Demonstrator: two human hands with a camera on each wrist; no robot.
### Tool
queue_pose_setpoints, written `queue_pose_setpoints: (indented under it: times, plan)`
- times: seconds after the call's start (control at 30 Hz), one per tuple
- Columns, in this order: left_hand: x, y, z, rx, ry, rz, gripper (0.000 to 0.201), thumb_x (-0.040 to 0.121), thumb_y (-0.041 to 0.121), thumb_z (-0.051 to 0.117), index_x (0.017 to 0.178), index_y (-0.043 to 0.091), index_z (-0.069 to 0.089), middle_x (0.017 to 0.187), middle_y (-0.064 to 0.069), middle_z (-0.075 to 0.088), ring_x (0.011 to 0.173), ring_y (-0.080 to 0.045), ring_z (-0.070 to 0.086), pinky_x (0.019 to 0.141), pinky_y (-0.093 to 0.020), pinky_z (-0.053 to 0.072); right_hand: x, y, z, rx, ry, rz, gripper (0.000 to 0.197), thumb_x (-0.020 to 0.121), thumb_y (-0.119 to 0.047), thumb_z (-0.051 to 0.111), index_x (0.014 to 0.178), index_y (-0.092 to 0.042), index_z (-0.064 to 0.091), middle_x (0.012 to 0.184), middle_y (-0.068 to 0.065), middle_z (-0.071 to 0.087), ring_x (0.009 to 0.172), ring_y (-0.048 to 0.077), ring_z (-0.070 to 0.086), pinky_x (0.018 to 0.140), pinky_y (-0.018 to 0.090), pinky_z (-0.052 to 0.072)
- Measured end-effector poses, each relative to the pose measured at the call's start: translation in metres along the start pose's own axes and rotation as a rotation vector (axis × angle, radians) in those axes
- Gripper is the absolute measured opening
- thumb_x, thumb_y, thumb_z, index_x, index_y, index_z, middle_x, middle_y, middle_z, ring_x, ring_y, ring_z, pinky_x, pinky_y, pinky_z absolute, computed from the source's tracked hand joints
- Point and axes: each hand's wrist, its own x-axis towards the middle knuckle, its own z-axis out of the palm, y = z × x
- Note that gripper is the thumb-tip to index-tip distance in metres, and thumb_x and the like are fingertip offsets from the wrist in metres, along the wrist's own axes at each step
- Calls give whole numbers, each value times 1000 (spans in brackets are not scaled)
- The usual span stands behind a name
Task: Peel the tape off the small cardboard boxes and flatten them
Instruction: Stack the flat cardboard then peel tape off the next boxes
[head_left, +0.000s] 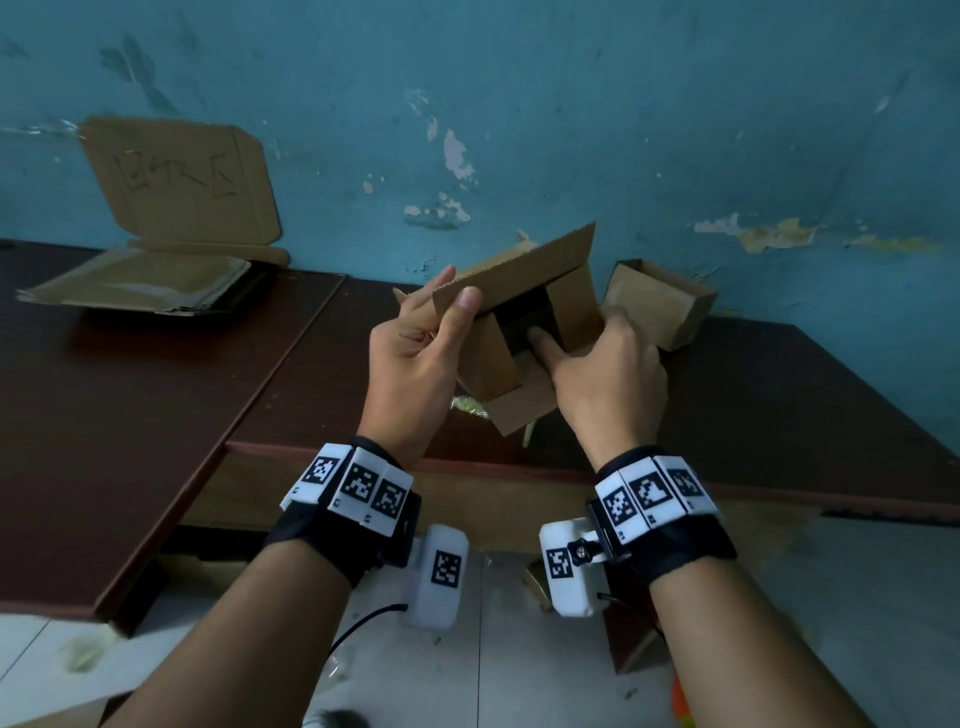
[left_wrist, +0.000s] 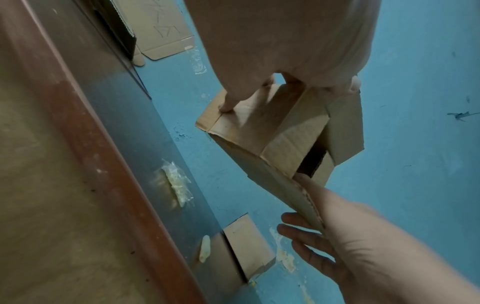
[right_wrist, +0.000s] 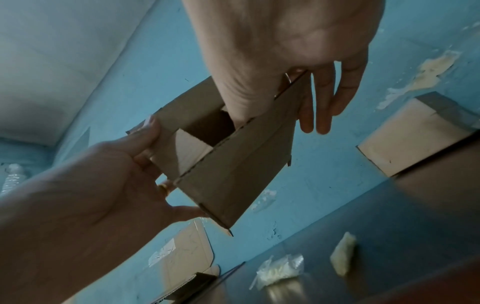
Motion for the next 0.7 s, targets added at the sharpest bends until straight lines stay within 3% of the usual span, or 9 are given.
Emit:
queue_pose_setpoints:
  times: [0.1,0.17,0.23,0.3,0.37,0.47,0.57,0.7]
  plan:
    - [0,2,3,-8,8,-33,18,104,23,72,93,31,83,105,20,81,147,-17,56,106,-21,52,-4,-2,-5,-41,11,-22,51,104,-54,67,128,-9,68,116,11,73,106,37,72,76,36,45]
    - [0,3,3,1,36,-47,18,104,16,71,96,29,80,101,26,79,146,-11,56,104,-14,51,-5,-1,-4,12,28,-54,38,108,-47,59,104,-10,68,95,7,70,89,35,71,71,37,46]
    - [1,1,2,13,57,-41,12,102,14,73,109,20,80,107,20,80,136,-7,63,109,-20,53,-6,-1,-2,70,42,-78,41,112,-42,53,83,-14,59,77,1,60,75,32,67,66,38,45]
    - [1,0,0,90,71,-15,33,95,12,82,127,9,75,119,8,78,122,-3,70,105,-23,56,-6,-4,-1,81,84,-139,41,116,-38,50,80,-18,52,74,-1,56,66,27,59,63,35,39]
    - [1,-3,-3,168,86,-17,51,88,9,89,135,11,69,128,5,74,122,-3,69,107,-25,56,-7,-8,-1,110,113,-180,40,116,-36,52,79,-22,48,70,-6,49,57,17,47,57,30,28]
    - [1,-4,-5,191,71,-50,61,82,-2,83,138,14,66,131,6,72,124,-2,68,112,-38,57,-6,-8,0,145,104,-162,52,116,-40,53,68,-26,38,64,-16,41,55,0,39,53,25,23]
    - [0,1,-7,132,25,-104,62,76,2,71,137,15,67,133,5,71,123,-3,69,106,-43,61,-4,-6,0,161,90,-143,55,116,-45,51,64,-28,39,60,-12,45,53,3,43,51,25,24]
    - [-3,4,-5,43,-52,-160,62,78,-8,59,134,17,67,137,0,73,135,-13,65,110,-44,58,3,-5,-6,239,74,-47,55,117,-41,48,67,-19,48,59,-7,48,52,4,45,48,17,30]
